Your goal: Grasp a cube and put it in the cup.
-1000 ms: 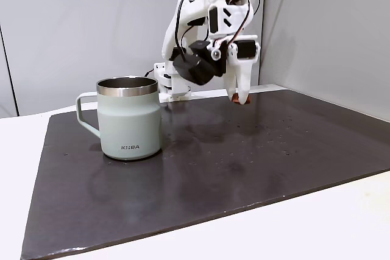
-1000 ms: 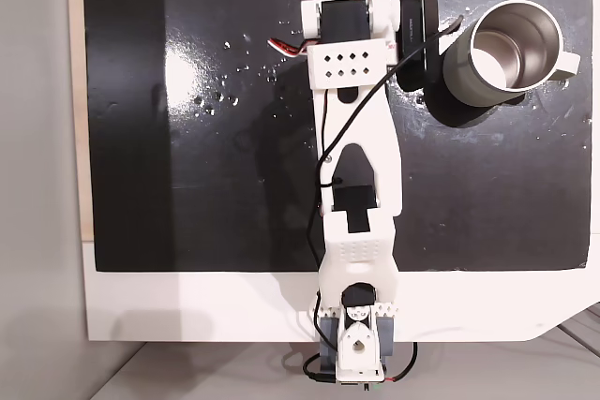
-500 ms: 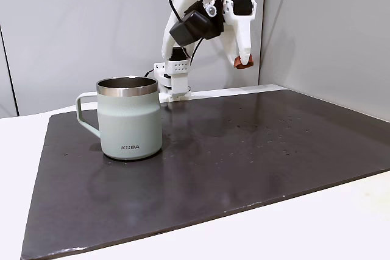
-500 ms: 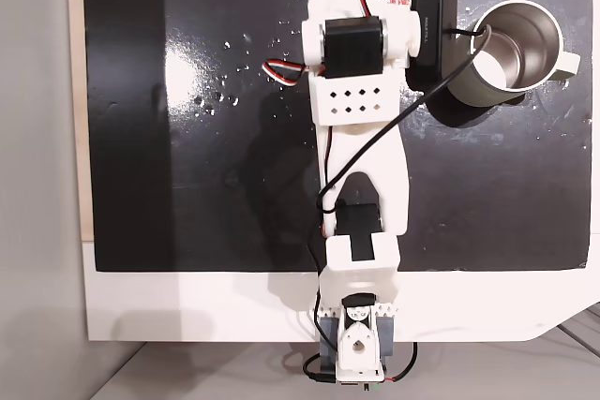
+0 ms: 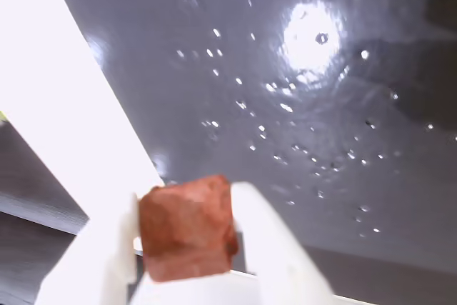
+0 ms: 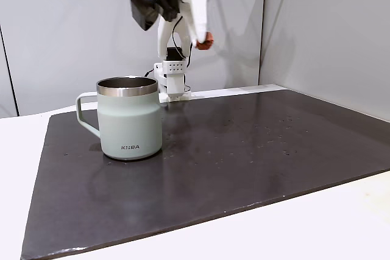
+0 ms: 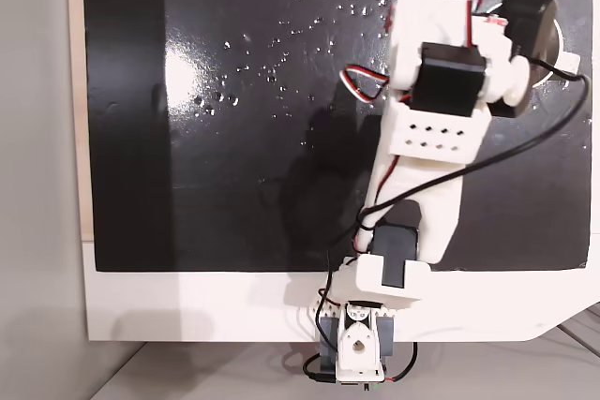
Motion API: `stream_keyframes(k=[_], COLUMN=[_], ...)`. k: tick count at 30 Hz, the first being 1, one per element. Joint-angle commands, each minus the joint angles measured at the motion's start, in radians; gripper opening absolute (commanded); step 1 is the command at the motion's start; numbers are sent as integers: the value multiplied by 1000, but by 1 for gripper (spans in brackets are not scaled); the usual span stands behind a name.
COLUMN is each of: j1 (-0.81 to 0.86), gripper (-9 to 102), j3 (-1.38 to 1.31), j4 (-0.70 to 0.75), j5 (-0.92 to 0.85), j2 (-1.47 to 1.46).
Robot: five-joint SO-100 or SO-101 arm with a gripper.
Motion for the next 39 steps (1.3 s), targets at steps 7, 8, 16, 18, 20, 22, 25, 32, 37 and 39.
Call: stream_keyframes(k=[7, 8, 16, 18, 20, 22, 25, 32, 37, 39], j1=[216, 239, 376, 387, 390, 390, 393, 397, 387, 385], gripper=[1, 1, 1, 1, 1, 1, 1, 1, 1, 1], j3=[3, 14, 57, 49, 31, 8, -26, -152, -250, -279], j4=[6, 6, 6, 6, 5, 5, 5, 5, 5, 5], j5=[-28, -29, -74, -87, -104, -114, -118, -130, -146, -150], j2=[164, 172, 138, 112, 83, 51, 3, -146, -221, -245])
